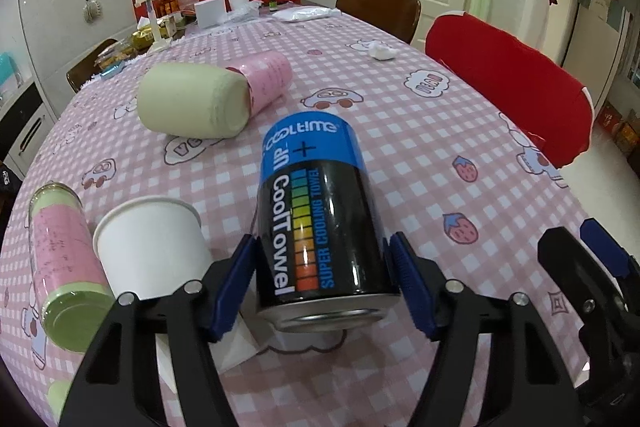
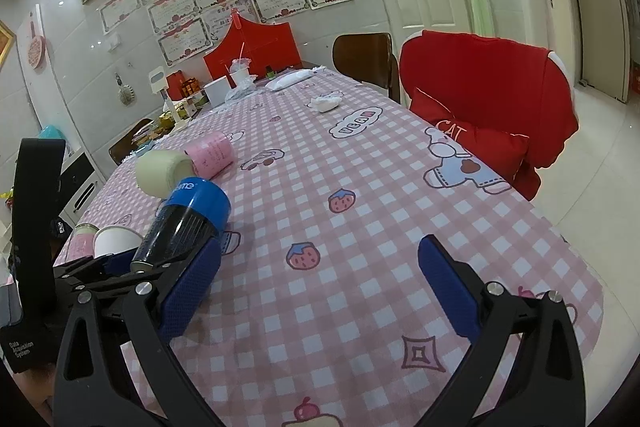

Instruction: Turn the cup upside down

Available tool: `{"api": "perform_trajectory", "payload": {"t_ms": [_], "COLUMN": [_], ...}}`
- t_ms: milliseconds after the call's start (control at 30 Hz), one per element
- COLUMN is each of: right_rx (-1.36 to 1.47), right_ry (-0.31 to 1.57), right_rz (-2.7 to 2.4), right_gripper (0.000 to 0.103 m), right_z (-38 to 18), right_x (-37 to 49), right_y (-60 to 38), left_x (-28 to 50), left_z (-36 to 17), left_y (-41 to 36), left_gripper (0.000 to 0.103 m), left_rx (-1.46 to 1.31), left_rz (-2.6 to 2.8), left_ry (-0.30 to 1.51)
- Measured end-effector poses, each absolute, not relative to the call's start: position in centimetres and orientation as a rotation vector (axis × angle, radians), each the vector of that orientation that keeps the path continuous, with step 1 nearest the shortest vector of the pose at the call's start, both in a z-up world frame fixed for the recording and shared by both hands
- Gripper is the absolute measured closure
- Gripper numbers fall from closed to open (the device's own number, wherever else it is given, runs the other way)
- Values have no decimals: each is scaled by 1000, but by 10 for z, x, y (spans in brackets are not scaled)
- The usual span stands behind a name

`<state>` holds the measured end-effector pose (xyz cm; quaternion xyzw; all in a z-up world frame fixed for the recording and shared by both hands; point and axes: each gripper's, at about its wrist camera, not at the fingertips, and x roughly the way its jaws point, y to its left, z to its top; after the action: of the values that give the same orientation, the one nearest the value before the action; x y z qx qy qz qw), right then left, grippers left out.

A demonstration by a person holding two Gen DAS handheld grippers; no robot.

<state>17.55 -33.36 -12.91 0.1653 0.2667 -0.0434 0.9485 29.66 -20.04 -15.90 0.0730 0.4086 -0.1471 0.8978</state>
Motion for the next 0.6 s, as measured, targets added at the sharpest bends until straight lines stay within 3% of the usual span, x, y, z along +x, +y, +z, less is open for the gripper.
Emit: {"api": "perform_trajectory", "payload": {"t_ms": [600], "right_rx": [318], "right_ry": [537], "right_rz": [-103], "right_gripper": [8], "right_z": [-115], "right_x": [120], "right_y": [-323], "left_x": [209], "left_z": [-143], "left_y": [-190], "left_gripper": [36], "left_rx": [144], "left_rz": [-433], "left_ry": [800]}}
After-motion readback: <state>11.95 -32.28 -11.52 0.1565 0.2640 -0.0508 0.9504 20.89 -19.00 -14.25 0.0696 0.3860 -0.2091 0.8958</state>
